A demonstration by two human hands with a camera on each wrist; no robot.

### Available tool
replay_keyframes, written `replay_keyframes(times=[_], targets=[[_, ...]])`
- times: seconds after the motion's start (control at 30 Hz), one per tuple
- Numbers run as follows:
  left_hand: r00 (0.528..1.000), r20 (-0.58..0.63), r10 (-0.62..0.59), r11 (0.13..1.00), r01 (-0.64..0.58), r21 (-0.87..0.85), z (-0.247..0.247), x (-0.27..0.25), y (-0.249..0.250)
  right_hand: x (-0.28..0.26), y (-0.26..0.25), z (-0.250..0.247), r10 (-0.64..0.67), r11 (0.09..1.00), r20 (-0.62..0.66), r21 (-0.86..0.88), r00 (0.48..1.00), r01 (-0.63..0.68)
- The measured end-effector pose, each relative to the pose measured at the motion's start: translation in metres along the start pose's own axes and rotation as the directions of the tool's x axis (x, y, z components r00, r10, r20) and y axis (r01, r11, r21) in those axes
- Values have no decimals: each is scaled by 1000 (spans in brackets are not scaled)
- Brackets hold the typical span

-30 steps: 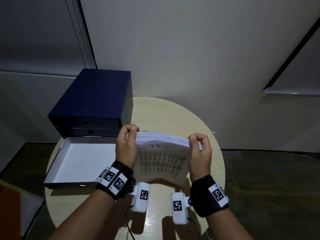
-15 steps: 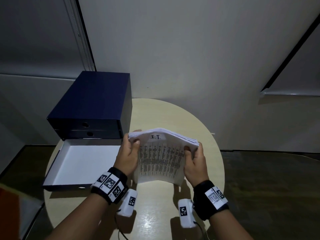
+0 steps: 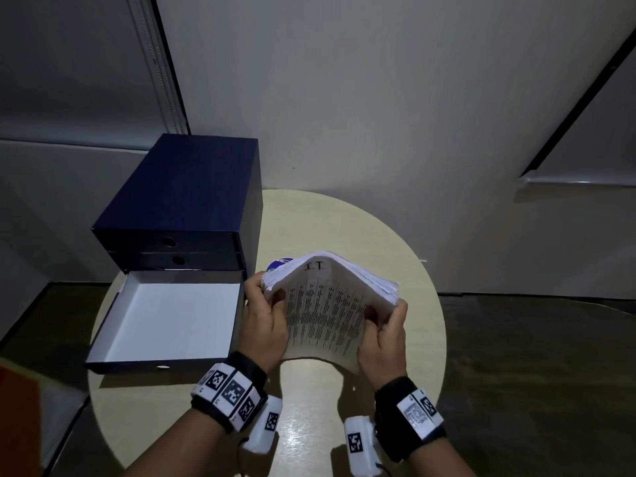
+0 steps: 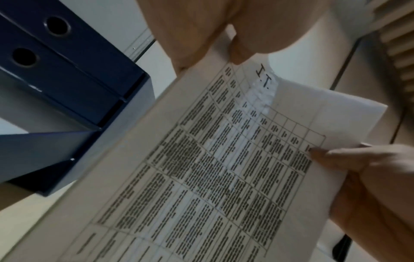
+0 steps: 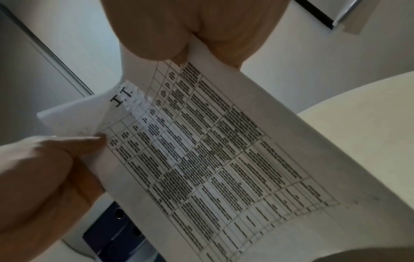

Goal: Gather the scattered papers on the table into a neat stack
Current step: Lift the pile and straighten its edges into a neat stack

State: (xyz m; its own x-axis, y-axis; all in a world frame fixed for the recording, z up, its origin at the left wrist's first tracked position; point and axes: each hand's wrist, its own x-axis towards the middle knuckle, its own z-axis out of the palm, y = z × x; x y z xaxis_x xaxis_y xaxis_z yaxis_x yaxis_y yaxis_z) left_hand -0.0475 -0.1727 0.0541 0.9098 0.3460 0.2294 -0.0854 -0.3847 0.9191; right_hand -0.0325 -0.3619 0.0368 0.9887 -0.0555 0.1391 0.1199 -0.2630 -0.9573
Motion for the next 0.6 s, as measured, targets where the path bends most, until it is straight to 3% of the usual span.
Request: replay_keyframes(times=[0.17,0.3,0.4,0.6], targets=[[998,48,-45,998,47,-43,-8,2,-7,-2,1,-1,44,998,15,32,999,-45],[998,-63,31,979,-43,-199,-15,15,14,6,-27,-8,-71,990,-100,111,993,82],[989,-150,-9,971,-27,-237,-12,28,25,19,-48,-5,-104,985,-210,116,972,131],[977,-188,-98,956,40,-291,-8,40,21,37,-44,2,46,989,-301,147,953,-1]])
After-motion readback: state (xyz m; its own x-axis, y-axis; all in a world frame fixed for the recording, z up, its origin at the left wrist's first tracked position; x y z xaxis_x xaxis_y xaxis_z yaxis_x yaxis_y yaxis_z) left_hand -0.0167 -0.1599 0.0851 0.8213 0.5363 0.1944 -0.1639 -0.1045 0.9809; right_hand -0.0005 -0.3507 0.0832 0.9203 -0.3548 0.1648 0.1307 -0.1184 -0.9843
